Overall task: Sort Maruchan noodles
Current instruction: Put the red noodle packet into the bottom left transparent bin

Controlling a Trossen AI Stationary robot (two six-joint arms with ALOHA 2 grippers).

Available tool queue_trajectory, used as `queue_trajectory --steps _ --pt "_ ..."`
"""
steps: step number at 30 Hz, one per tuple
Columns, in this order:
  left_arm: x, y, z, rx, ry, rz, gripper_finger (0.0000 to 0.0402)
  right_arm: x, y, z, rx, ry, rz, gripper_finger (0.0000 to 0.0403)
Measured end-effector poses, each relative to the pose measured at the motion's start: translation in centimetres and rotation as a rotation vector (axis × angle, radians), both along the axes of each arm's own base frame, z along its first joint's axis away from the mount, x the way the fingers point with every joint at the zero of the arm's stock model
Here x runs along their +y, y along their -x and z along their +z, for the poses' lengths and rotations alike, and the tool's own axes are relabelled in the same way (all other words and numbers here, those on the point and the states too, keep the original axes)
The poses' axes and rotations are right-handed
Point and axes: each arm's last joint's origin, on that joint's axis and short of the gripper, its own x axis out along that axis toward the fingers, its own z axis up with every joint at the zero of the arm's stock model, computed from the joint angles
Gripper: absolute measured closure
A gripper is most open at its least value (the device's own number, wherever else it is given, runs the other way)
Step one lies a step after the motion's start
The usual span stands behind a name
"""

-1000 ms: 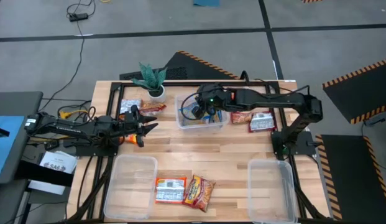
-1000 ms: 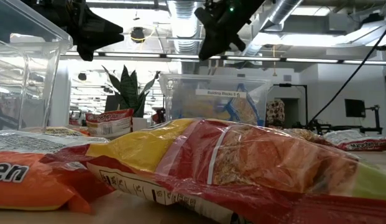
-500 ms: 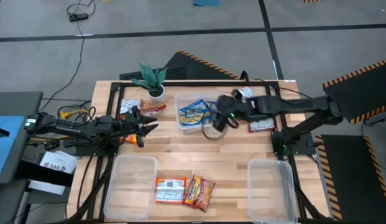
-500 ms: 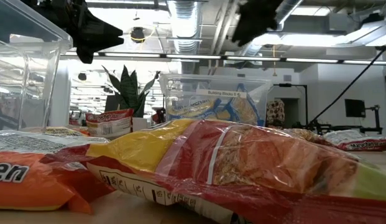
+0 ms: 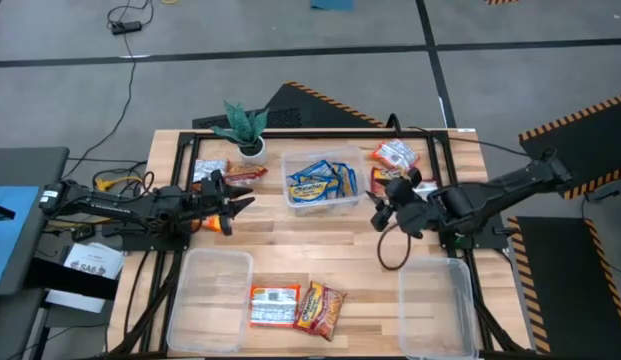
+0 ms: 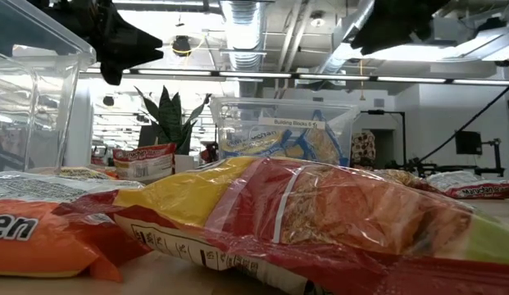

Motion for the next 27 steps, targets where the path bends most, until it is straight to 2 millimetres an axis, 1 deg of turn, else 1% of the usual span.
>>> queue_trajectory --steps 2,5,8,14,17,21,27 --pt "0.0 -0.2 -0.2 0.022 -0.008 0.018 0.0283 0.2 0.1 -0.1 -0.025 0.019 -0.014 0.0182" --pt "0.2 -0.8 -0.7 0.101 -0.046 0.077 0.0283 0.3 0.3 -0.3 -0.029 0.040 -0.030 0.0182" --pt "1.0 -1.8 0.3 0.199 -0.054 0.170 0.0283 0.3 0.2 -0.2 -0.044 0.037 -0.031 0.0182" --pt "4.1 -3.6 2.6 0.548 -0.037 0.311 0.0283 0.2 0.0 -0.1 -0.041 0.049 -0.028 0.0182" --pt "5.8 -4.4 3.0 0.711 -0.026 0.336 0.0282 0.2 0.0 -0.1 -0.041 0.050 -0.028 0.0182" --pt "7.8 -5.3 2.5 0.853 -0.032 0.323 0.0265 0.2 0.0 -0.1 -0.037 0.049 -0.025 0.0182" --pt "9.8 -6.1 0.3 1.010 -0.044 0.323 0.0220 0.2 0.0 -0.1 -0.035 0.048 -0.023 0.0182"
